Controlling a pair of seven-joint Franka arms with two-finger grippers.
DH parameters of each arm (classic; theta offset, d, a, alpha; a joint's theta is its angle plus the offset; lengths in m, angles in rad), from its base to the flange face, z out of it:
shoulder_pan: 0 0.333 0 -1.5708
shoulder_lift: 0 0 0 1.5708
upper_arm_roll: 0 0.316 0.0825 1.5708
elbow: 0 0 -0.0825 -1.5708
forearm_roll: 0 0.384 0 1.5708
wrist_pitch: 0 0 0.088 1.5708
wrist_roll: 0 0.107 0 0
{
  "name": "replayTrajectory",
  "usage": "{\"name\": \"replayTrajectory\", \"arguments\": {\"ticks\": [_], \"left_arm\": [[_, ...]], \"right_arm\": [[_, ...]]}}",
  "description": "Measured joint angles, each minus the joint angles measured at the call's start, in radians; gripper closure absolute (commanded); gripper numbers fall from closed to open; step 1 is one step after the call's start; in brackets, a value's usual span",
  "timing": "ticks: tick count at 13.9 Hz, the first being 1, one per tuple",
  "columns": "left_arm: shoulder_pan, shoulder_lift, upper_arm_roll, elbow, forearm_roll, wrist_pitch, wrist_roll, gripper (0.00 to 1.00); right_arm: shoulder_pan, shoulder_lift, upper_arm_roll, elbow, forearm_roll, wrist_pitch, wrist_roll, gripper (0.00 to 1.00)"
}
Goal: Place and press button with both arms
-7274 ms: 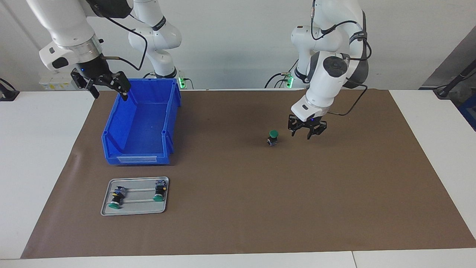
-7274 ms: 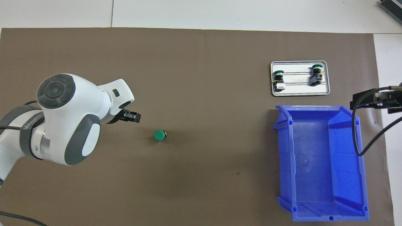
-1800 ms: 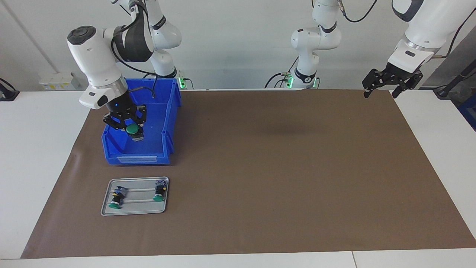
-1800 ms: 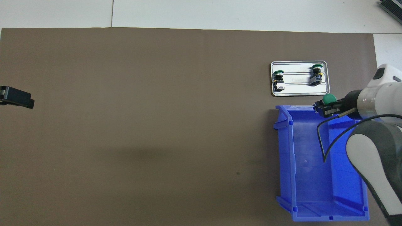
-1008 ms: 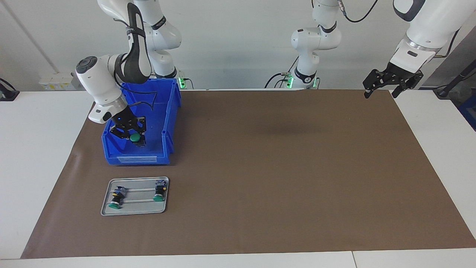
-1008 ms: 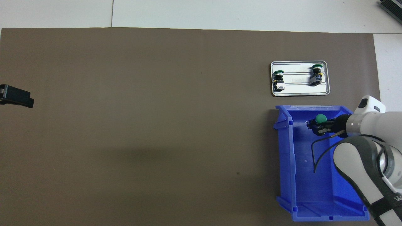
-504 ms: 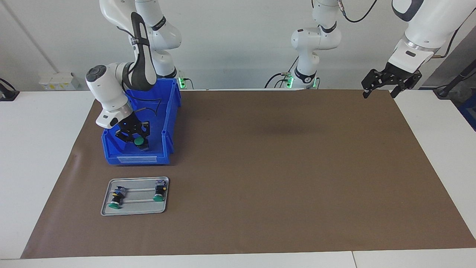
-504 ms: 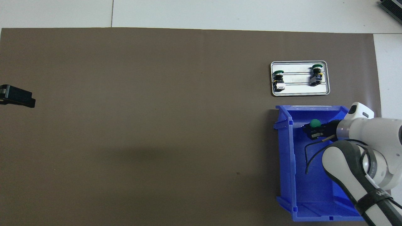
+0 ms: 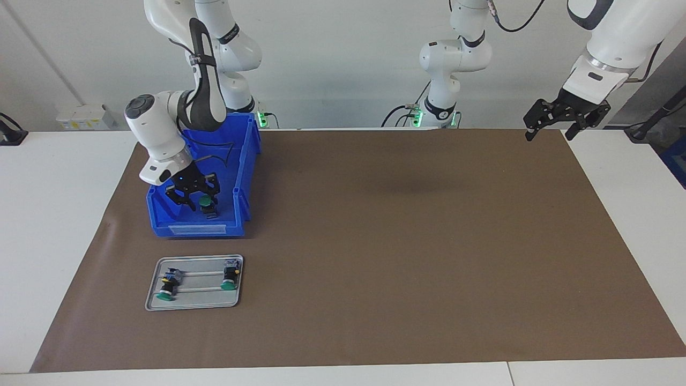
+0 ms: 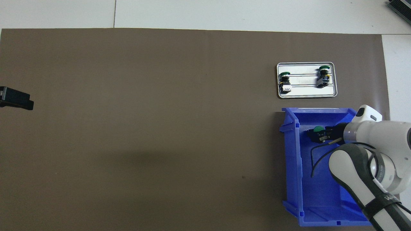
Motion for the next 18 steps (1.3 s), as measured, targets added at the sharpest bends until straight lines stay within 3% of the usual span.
{"name": "replayTrajectory", "arguments": {"ticks": [2,4,7,12,15,18], "left_arm": [[0.000,0.000,0.000,0.000,0.000,0.000,0.000,0.00],[0.000,0.000,0.000,0.000,0.000,0.000,-0.001,0.00],[0.000,0.000,0.000,0.000,0.000,0.000,-0.001,0.00],[0.000,-0.001,0.000,0.000,0.000,0.000,-0.001,0.00],[0.000,-0.001,0.000,0.000,0.000,0.000,-0.001,0.00],[0.000,-0.001,0.000,0.000,0.000,0.000,-0.001,0.00]], "right_arm": [[0.002,-0.010,0.003,0.017,0.001,-0.009,0.022,0.00],[0.002,-0.029,0.007,0.071,0.002,-0.095,0.081,0.00],[0.002,-0.059,0.009,0.196,-0.005,-0.255,0.210,0.00],[0.002,-0.066,0.010,0.386,-0.158,-0.434,0.450,0.00],[0.002,-0.063,0.011,0.501,-0.199,-0.569,0.494,0.00],[0.002,-0.030,0.011,0.693,-0.219,-0.779,0.514,0.00]]}}
